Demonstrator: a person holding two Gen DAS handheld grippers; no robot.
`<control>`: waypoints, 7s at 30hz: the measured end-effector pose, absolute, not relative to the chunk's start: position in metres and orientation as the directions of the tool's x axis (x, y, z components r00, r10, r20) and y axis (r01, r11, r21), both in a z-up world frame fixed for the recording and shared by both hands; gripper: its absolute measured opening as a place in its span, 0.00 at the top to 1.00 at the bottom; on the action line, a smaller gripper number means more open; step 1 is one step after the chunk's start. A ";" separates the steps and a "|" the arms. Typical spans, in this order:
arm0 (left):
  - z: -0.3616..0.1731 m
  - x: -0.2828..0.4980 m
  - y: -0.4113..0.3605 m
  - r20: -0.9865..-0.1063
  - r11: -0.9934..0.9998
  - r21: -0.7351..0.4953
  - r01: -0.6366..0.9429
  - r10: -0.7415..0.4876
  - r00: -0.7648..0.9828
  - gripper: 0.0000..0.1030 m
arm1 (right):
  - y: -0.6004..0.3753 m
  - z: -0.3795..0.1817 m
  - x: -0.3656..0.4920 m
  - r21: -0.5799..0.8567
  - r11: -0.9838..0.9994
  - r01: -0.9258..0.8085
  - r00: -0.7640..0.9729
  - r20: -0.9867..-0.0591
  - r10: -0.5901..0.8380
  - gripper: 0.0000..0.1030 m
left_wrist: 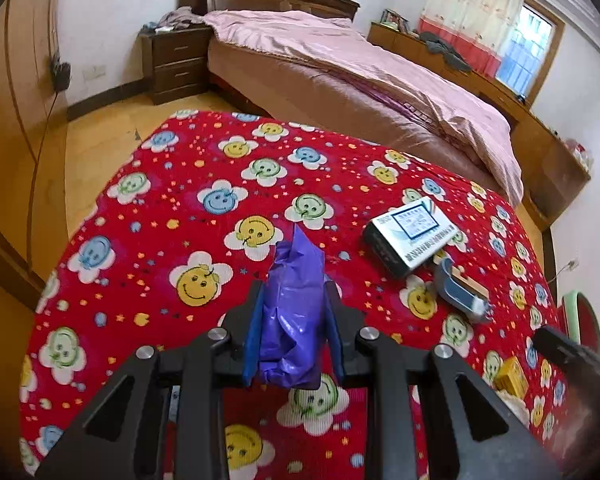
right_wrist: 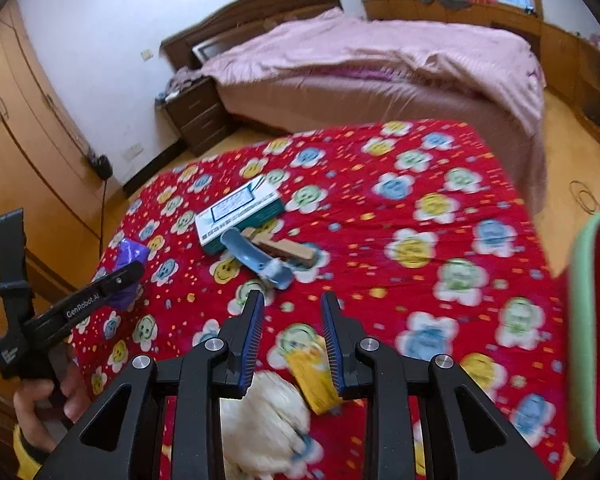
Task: Collect trash
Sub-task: 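Grasp the purple plastic bag with the left tool while the right tool grasps the blue plastic piece, then carry the purple bag with the left tool while the right tool carries the blue piece to the bucket, then release the blue piece into the bucket with the right tool while the left tool drops the purple bag in, then move both tools back to the quilt and grasp the white medicine box with the left tool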
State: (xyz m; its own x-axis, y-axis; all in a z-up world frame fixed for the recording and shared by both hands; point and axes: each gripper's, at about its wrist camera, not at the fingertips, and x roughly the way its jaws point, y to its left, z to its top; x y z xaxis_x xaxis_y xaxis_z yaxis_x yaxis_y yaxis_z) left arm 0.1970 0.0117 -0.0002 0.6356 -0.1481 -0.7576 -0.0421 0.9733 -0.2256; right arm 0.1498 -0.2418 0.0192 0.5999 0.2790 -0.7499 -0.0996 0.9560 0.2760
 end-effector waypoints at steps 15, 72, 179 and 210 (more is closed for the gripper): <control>-0.013 0.201 0.011 -0.748 0.967 -0.253 -0.035 -0.172 0.641 0.73 | -0.206 -0.015 0.197 0.191 0.966 -0.177 0.529 -0.809 0.257 0.71; 0.113 0.067 -0.103 -0.612 0.898 -0.309 0.312 -0.439 0.657 0.73 | -0.384 0.112 -0.030 0.380 0.919 0.103 0.855 -0.505 0.113 0.79; 0.075 0.197 -0.124 -0.708 0.938 -0.093 0.334 -0.299 0.640 0.51 | -0.366 0.079 0.076 0.343 0.918 0.199 0.797 -0.602 0.052 0.36; -0.015 0.314 -0.091 -0.836 0.966 -0.046 0.256 -0.177 0.520 0.39 | -0.348 0.023 0.152 0.344 0.924 0.167 0.705 -0.697 0.132 0.36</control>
